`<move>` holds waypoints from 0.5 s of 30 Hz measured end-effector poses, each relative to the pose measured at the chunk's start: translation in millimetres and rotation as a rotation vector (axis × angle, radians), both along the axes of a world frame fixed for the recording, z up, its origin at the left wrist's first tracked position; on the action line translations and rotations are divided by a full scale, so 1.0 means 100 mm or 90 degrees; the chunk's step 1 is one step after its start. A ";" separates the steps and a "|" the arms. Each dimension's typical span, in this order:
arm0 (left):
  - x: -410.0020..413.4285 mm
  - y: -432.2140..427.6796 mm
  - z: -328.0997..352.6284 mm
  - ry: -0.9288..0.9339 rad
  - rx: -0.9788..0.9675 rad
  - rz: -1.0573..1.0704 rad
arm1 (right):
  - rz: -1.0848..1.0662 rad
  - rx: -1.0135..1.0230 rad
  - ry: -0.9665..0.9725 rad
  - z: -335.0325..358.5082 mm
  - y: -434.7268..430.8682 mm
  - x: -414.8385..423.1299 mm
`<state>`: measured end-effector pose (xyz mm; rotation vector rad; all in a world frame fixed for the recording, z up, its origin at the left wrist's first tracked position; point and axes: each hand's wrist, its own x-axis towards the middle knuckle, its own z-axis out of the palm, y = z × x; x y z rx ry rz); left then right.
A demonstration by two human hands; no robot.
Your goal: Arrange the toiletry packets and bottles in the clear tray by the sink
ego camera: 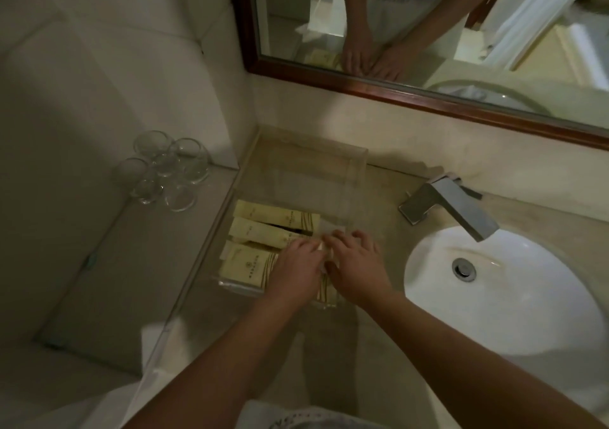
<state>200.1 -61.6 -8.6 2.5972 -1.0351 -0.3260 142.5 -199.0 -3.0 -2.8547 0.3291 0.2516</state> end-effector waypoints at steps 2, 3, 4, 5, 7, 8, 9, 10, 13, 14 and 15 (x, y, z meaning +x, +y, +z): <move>0.00 -0.03 -0.02 0.001 -0.005 -0.013 | -0.019 -0.005 -0.013 0.00 -0.01 -0.03; -0.01 -0.04 -0.03 -0.004 -0.010 -0.014 | -0.026 -0.005 -0.016 -0.01 -0.02 -0.04; -0.01 -0.06 -0.02 -0.014 -0.011 -0.016 | -0.029 -0.004 -0.016 -0.01 -0.03 -0.05; -0.01 -0.08 -0.02 -0.024 -0.009 -0.016 | -0.029 -0.004 -0.012 -0.02 -0.03 -0.06; -0.01 -0.10 0.00 -0.038 -0.004 -0.010 | -0.022 -0.011 0.002 -0.03 -0.05 -0.05; -0.01 -0.11 0.00 -0.044 -0.004 -0.006 | -0.020 -0.013 0.006 -0.03 -0.05 -0.04; 0.00 -0.11 0.00 -0.050 -0.006 -0.003 | -0.018 -0.015 0.008 -0.03 -0.05 -0.03; 0.00 -0.10 -0.01 -0.055 -0.010 -0.001 | -0.017 -0.018 0.009 -0.04 -0.05 -0.03; 0.05 -0.04 -0.03 -0.065 -0.015 0.020 | -0.021 -0.016 0.004 -0.04 -0.04 -0.02; 0.10 -0.01 -0.03 -0.067 -0.019 0.047 | -0.021 -0.012 0.001 -0.03 -0.03 -0.02; 0.17 0.02 -0.04 -0.065 -0.019 0.076 | -0.018 -0.010 -0.002 -0.03 -0.02 -0.01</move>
